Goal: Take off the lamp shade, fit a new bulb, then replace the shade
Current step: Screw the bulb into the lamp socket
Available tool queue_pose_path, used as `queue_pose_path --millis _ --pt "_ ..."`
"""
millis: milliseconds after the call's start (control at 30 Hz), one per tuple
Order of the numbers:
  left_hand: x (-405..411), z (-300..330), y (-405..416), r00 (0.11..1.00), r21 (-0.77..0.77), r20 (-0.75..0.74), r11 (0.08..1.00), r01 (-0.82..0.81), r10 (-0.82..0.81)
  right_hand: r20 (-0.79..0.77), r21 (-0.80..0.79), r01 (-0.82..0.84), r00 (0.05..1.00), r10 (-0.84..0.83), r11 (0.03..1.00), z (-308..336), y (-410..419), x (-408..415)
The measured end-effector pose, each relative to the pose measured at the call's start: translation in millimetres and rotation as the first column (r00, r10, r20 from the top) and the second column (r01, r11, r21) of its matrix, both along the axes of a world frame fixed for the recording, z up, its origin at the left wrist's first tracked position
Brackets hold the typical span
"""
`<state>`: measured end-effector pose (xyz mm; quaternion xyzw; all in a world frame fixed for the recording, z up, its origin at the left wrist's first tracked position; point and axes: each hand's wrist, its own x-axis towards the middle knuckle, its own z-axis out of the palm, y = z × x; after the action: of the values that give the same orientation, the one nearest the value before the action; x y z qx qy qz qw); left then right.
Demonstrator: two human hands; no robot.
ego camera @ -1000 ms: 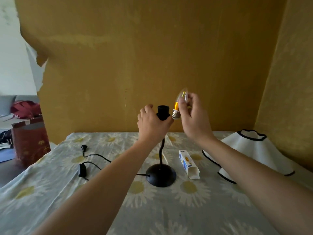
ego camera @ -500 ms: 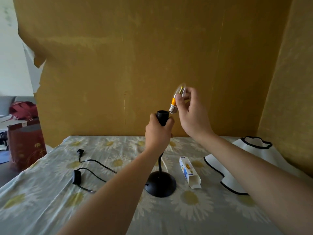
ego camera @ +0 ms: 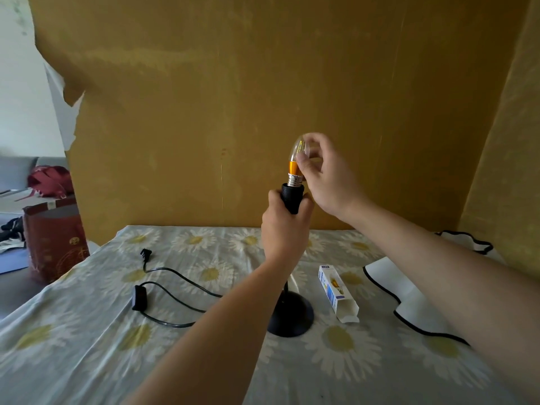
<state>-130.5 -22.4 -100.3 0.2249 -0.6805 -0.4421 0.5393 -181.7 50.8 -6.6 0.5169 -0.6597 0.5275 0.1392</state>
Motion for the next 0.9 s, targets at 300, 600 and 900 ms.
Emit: queue_pose_path --millis 300,600,900 --pt "-1.1 -2.2 -1.8 1.000 -0.035 0.002 0.999 -0.004 0.004 -0.143 0.077 -0.016 0.989 0.027 0.997 -2.4 -1.4 -1.3" --pt "-1.9 -1.9 -1.3 1.000 -0.032 -0.013 0.999 0.010 -0.011 -0.088 0.123 -0.082 0.992 0.093 0.989 2.5 2.7 -1.7" --pt "-2.6 -1.4 -1.5 0.999 -0.016 -0.033 1.000 0.006 -0.007 -0.074 0.149 -0.063 0.994 0.075 0.987 10.8 3.1 -1.2"
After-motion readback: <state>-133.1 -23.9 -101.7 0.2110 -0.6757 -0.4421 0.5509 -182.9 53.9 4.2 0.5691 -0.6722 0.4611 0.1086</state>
